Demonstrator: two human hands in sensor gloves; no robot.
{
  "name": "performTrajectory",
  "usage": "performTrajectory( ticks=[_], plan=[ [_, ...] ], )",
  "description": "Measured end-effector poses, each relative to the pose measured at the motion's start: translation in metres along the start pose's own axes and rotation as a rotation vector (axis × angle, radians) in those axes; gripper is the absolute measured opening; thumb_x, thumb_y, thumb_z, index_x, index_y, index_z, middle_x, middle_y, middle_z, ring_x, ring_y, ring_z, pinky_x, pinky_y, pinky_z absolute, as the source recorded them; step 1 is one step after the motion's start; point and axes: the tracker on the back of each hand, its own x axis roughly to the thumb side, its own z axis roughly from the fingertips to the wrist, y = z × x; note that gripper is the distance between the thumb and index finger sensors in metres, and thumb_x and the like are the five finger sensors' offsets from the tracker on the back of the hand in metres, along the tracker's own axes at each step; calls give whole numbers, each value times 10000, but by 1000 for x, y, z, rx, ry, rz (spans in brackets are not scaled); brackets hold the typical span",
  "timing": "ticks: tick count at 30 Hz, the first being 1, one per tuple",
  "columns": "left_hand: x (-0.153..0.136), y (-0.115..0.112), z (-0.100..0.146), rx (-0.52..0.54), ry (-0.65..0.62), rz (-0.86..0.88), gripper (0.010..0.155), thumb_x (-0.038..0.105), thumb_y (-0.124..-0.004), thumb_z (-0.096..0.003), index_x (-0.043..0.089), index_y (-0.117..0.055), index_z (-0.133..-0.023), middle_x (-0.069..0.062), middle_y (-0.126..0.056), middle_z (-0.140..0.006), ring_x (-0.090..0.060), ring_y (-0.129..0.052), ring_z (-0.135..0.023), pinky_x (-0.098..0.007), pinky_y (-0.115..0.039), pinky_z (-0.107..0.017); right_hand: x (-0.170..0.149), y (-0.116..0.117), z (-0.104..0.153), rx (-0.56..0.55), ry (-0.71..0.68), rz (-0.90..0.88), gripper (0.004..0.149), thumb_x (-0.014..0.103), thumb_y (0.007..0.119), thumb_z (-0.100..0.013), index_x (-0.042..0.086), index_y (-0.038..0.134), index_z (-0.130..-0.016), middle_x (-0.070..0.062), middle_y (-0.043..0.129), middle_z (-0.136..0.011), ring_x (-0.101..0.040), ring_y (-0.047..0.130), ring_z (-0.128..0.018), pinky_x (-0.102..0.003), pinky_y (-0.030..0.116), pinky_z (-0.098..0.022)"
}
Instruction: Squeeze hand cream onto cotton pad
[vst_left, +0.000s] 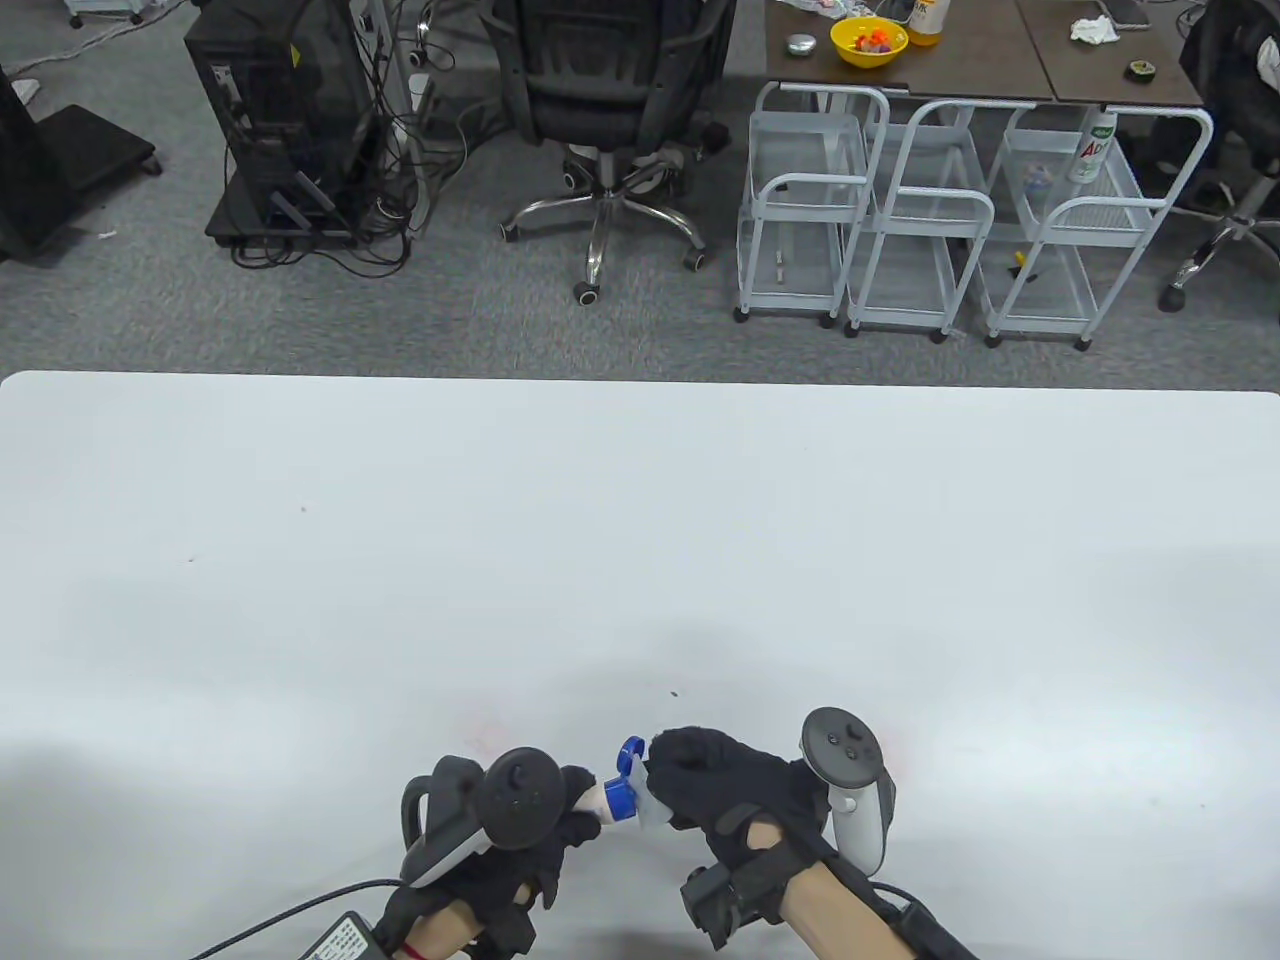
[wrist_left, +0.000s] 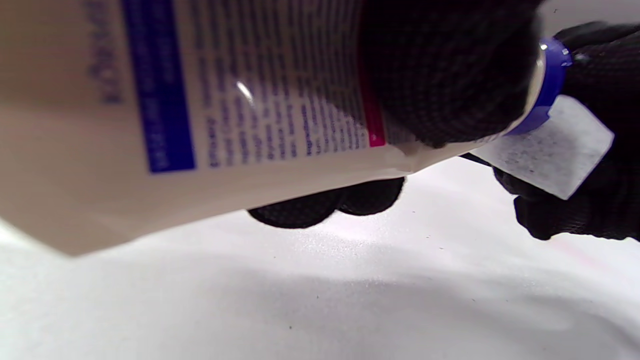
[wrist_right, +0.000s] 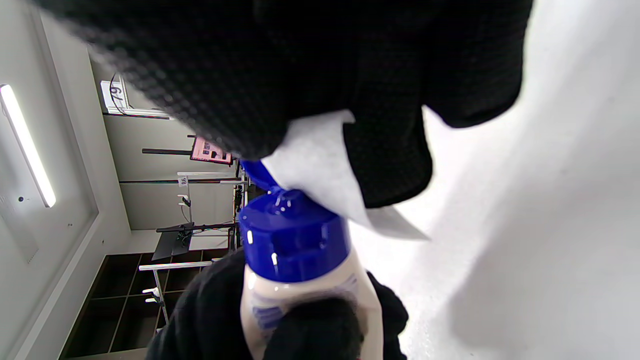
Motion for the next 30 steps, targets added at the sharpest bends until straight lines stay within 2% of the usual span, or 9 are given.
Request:
performTrajectory(
  ticks=[24, 30],
  plan=[
    [1, 1, -1, -22, 34, -11, 455, 463, -850, -286, 319, -937, -709, 130, -1172, -553, -83, -1203, -430, -377, -944, -410, 1, 3, -2, 11, 10, 15, 373, 292, 1001, -376, 236, 946, -741, -34, 1080, -637, -258, 1165, -525, -474, 890, -452],
    [-3, -1, -4, -56, 62, -34, 467, 480, -839, -305, 310, -921, -732, 136, -1164, -570, -70, -1200, -438, -368, -946, -410, 2, 2, -2, 20, 4, 5, 374, 292, 1001, -375, 237, 946, -741, -31, 1081, -636, -256, 1165, -527, -475, 889, -453]
  ],
)
